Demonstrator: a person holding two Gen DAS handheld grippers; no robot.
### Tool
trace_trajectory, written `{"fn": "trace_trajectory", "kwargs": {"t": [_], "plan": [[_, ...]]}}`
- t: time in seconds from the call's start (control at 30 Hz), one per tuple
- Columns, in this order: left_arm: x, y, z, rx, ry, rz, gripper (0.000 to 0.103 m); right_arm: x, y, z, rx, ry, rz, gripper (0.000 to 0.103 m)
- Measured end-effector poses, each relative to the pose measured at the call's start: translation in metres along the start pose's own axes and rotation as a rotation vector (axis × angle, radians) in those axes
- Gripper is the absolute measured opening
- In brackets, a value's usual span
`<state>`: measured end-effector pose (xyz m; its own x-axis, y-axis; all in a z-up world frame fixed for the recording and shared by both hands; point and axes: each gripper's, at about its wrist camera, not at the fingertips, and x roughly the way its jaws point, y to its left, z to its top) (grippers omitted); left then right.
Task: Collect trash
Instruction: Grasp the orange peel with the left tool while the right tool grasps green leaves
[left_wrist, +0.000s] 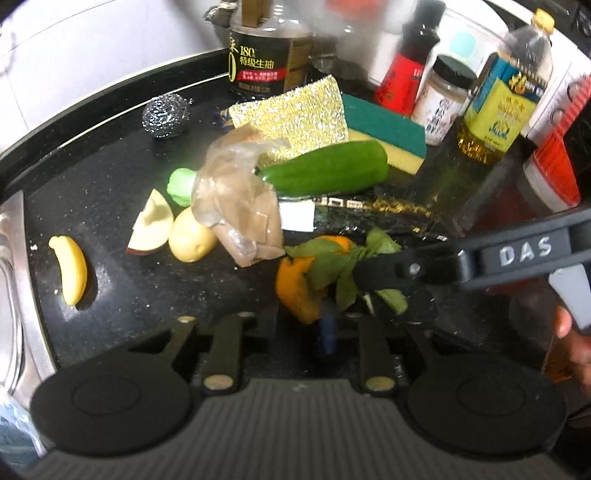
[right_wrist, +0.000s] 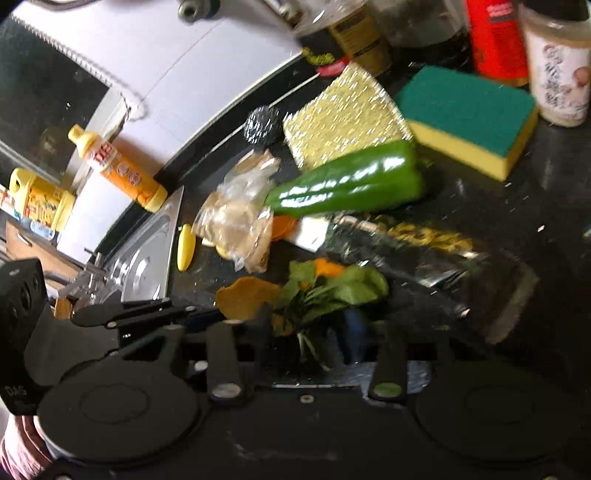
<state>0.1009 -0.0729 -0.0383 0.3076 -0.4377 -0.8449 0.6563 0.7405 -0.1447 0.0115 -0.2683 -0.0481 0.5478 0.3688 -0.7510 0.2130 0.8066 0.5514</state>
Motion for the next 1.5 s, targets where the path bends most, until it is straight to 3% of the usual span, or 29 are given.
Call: {"fn": "trace_trajectory", "kwargs": {"t": [0.23, 0.4, 0.47, 0.6, 0.77, 0.8, 0.87, 0.93, 1.07, 1.27, 1.5], "plan": [[0.005, -0.014, 0.005, -0.045, 0.010, 0.013, 0.056, -0.006, -0.014, 0.017, 0.012, -0.015, 0.028, 0.058], [0.006, -0.021, 0.006, -0.077, 0.018, 0.060, 0.057, 0.000, -0.017, 0.022, -0.006, 0.019, 0.057, 0.058], [0.007, -0.018, 0.006, -0.097, 0.022, 0.115, 0.056, 0.005, -0.016, 0.023, -0.021, 0.024, 0.055, 0.058], [0.009, -0.006, 0.001, -0.169, 0.037, 0.169, 0.044, 0.016, -0.003, 0.023, -0.093, 0.030, 0.030, 0.058], [0.013, -0.008, 0.002, -0.165, 0.034, 0.220, 0.043, 0.026, 0.022, 0.014, -0.248, 0.012, -0.015, 0.057], [0.014, -0.011, 0.003, -0.153, 0.031, 0.230, 0.043, 0.027, 0.026, 0.012, -0.277, 0.002, -0.029, 0.050], [0.014, -0.015, 0.002, -0.136, 0.019, 0.229, 0.032, 0.030, 0.029, 0.012, -0.300, 0.007, -0.036, 0.040], [0.014, -0.022, 0.002, -0.124, 0.014, 0.210, 0.015, 0.030, 0.030, 0.011, -0.313, 0.012, -0.029, 0.037], [0.010, -0.031, 0.001, -0.121, -0.011, 0.240, 0.010, 0.030, 0.027, 0.014, -0.270, 0.032, -0.008, 0.030], [-0.007, -0.020, 0.001, -0.180, -0.054, 0.224, 0.006, 0.021, 0.021, 0.018, -0.196, 0.030, 0.024, 0.030], [-0.035, -0.013, -0.004, -0.215, -0.117, 0.209, 0.006, 0.004, 0.044, 0.017, -0.210, -0.001, 0.041, 0.030]]}}
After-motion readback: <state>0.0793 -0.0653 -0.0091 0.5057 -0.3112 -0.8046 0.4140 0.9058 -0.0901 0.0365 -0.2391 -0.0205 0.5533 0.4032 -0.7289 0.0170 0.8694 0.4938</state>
